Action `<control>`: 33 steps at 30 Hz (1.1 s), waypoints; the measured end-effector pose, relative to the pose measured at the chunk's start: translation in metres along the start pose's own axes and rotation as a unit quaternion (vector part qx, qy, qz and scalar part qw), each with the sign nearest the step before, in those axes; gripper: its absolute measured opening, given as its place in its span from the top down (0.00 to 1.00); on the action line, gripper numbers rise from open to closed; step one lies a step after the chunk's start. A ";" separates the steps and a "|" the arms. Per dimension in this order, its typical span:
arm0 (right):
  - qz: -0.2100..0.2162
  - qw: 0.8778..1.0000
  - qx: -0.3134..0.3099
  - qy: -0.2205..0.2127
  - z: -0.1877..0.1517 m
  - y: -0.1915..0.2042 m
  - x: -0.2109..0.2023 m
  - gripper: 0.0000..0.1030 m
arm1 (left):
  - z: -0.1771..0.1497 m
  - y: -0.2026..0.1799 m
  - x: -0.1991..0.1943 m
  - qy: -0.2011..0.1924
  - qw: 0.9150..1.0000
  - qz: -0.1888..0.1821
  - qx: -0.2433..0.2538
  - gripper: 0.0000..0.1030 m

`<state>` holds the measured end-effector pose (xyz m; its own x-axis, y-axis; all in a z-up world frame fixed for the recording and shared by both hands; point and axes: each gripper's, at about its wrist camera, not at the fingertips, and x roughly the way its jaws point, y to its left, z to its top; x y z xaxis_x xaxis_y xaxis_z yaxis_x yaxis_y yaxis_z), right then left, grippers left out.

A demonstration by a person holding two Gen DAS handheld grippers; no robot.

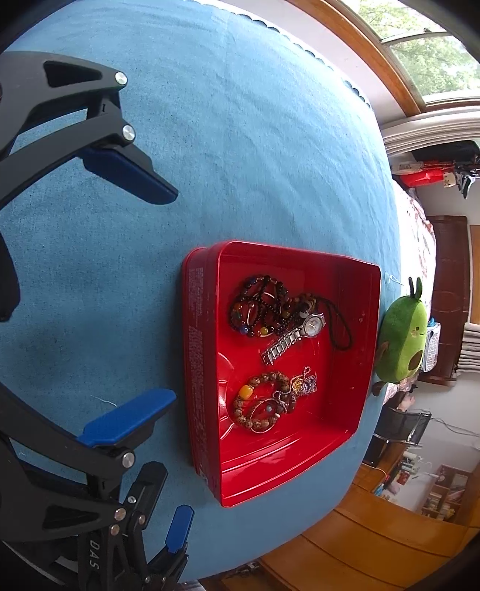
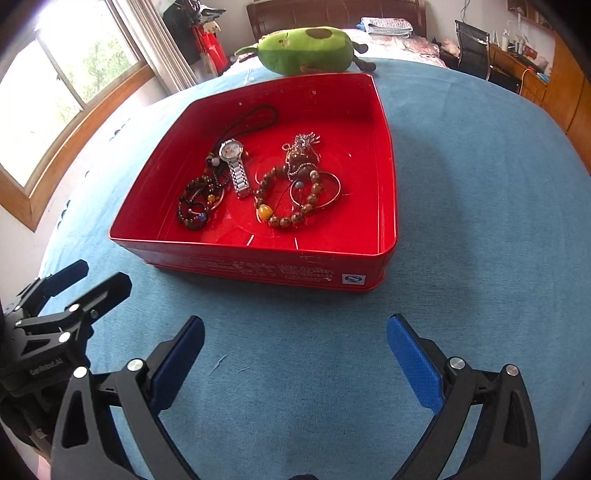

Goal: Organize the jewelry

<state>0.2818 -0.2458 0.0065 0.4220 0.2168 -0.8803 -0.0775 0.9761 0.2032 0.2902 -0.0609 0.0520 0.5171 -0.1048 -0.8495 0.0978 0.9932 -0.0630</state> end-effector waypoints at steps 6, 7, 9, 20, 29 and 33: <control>-0.002 1.000 -0.002 -0.001 0.001 0.000 0.002 0.04 | -0.001 0.001 0.001 0.000 1.000 0.002 -0.001 0.04; -0.004 1.000 -0.002 -0.002 0.001 0.000 0.002 0.04 | -0.001 0.001 0.001 0.000 1.000 0.003 -0.001 0.04; -0.005 1.000 -0.002 -0.005 0.002 -0.001 0.002 0.04 | -0.002 0.001 0.001 0.000 1.000 0.003 -0.001 0.04; -0.008 1.000 -0.004 -0.007 0.004 -0.003 0.001 0.04 | -0.002 0.001 0.003 0.002 1.000 0.007 -0.001 0.04; -0.008 1.000 -0.006 -0.004 0.003 -0.002 0.004 0.04 | -0.003 0.002 0.001 -0.003 1.000 0.007 -0.002 0.04; -0.009 1.000 -0.007 -0.005 0.003 -0.003 0.004 0.04 | -0.003 0.002 0.001 -0.002 1.000 0.007 -0.002 0.04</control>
<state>0.2864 -0.2474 0.0037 0.4315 0.1993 -0.8798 -0.0830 0.9799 0.1813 0.2881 -0.0586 0.0499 0.5222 -0.0908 -0.8480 0.0876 0.9948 -0.0525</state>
